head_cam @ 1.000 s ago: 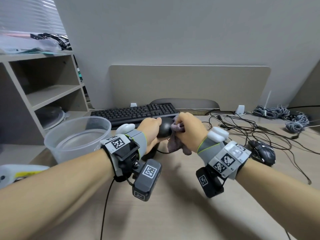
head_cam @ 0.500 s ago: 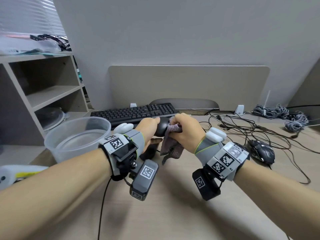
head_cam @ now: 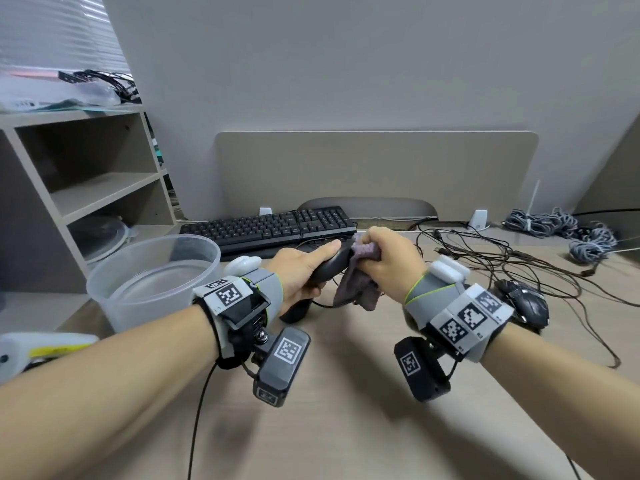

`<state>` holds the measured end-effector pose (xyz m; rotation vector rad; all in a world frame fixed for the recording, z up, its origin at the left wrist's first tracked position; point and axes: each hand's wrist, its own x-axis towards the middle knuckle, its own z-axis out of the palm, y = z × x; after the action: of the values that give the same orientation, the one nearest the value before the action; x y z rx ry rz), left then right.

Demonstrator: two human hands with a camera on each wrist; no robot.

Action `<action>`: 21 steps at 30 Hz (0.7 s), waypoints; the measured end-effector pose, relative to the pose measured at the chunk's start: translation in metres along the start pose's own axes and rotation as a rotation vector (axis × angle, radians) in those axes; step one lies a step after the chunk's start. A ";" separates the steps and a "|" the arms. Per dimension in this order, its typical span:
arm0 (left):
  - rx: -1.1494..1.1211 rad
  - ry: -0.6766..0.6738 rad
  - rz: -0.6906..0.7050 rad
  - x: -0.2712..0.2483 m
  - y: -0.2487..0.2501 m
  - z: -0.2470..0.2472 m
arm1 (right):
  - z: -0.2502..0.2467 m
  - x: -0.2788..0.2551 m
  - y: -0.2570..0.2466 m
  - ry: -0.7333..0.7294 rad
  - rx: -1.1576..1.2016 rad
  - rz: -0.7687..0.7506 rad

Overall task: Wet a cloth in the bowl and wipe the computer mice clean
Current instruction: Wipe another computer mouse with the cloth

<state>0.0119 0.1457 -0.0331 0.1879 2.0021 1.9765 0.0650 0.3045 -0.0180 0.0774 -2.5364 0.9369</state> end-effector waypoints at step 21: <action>0.120 0.019 -0.026 -0.006 0.002 0.007 | 0.003 0.002 -0.001 0.078 0.093 -0.042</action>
<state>0.0192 0.1508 -0.0305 0.1701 2.1254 1.8505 0.0621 0.3016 -0.0186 0.1188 -2.4110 1.0212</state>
